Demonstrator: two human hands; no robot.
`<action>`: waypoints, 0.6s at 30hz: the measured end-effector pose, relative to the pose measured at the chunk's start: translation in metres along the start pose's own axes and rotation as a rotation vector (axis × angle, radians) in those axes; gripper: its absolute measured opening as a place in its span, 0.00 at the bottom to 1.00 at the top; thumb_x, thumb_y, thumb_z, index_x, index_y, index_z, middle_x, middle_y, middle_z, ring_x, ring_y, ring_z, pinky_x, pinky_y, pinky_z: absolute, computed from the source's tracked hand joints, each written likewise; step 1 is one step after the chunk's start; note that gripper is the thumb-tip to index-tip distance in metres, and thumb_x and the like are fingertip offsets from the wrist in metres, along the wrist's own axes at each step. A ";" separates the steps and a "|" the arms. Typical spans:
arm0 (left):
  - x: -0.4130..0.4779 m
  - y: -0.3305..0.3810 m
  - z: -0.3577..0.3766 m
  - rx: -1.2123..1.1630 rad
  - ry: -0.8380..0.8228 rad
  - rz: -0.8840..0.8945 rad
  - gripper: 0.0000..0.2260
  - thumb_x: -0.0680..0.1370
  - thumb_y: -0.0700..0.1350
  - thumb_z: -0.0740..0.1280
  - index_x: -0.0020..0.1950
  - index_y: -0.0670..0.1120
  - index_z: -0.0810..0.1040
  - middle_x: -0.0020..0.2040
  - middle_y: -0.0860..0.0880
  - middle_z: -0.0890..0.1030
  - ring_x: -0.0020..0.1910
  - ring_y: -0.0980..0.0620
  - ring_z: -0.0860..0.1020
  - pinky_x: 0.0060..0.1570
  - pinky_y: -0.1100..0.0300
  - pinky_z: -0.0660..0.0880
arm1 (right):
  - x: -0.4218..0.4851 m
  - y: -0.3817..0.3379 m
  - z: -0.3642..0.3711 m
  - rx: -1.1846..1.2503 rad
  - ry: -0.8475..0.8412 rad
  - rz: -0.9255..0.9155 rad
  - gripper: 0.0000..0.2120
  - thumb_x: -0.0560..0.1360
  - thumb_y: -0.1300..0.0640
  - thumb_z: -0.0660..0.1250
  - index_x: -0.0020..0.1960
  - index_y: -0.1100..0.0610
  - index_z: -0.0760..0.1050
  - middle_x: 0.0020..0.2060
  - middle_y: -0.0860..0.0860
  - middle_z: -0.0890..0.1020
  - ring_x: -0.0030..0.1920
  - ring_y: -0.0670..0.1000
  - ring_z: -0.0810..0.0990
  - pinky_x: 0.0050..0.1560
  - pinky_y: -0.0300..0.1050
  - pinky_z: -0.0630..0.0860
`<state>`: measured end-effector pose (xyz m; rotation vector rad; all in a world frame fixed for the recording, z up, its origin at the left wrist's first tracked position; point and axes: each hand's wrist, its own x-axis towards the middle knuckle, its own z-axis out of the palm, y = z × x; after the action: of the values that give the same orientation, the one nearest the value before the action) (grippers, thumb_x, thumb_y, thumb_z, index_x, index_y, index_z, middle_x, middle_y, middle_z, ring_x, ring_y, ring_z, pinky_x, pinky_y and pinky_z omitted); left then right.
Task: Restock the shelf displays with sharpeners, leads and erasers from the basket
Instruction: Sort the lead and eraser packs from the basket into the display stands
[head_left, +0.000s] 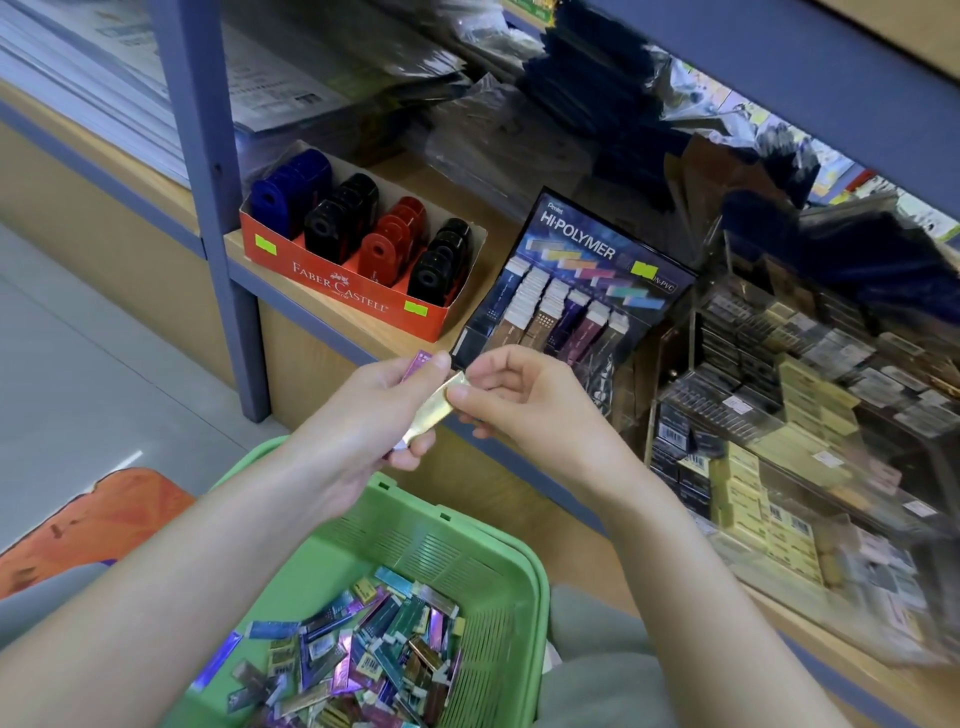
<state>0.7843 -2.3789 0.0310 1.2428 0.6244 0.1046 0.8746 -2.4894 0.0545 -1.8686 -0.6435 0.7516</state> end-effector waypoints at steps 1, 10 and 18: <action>0.001 0.000 -0.001 0.012 0.006 0.000 0.13 0.80 0.53 0.61 0.51 0.45 0.78 0.24 0.53 0.70 0.20 0.59 0.66 0.19 0.68 0.61 | -0.001 -0.001 -0.001 0.061 -0.001 0.015 0.07 0.73 0.63 0.70 0.48 0.58 0.74 0.41 0.53 0.80 0.35 0.45 0.80 0.40 0.35 0.78; 0.008 0.003 -0.004 -0.025 0.089 0.091 0.07 0.77 0.39 0.66 0.55 0.45 0.75 0.28 0.50 0.71 0.23 0.59 0.67 0.22 0.67 0.65 | -0.004 0.003 -0.014 -0.210 0.011 -0.086 0.06 0.78 0.60 0.65 0.51 0.54 0.80 0.38 0.49 0.80 0.38 0.42 0.78 0.45 0.36 0.78; 0.002 0.005 -0.001 0.095 0.026 0.165 0.04 0.78 0.46 0.66 0.51 0.47 0.77 0.23 0.55 0.72 0.21 0.60 0.66 0.22 0.68 0.63 | -0.007 0.006 -0.010 -0.264 -0.092 -0.121 0.02 0.75 0.58 0.69 0.45 0.57 0.78 0.36 0.50 0.80 0.34 0.43 0.76 0.36 0.34 0.74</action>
<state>0.7870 -2.3755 0.0341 1.3864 0.5536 0.2310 0.8775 -2.5027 0.0539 -2.0200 -0.9437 0.7035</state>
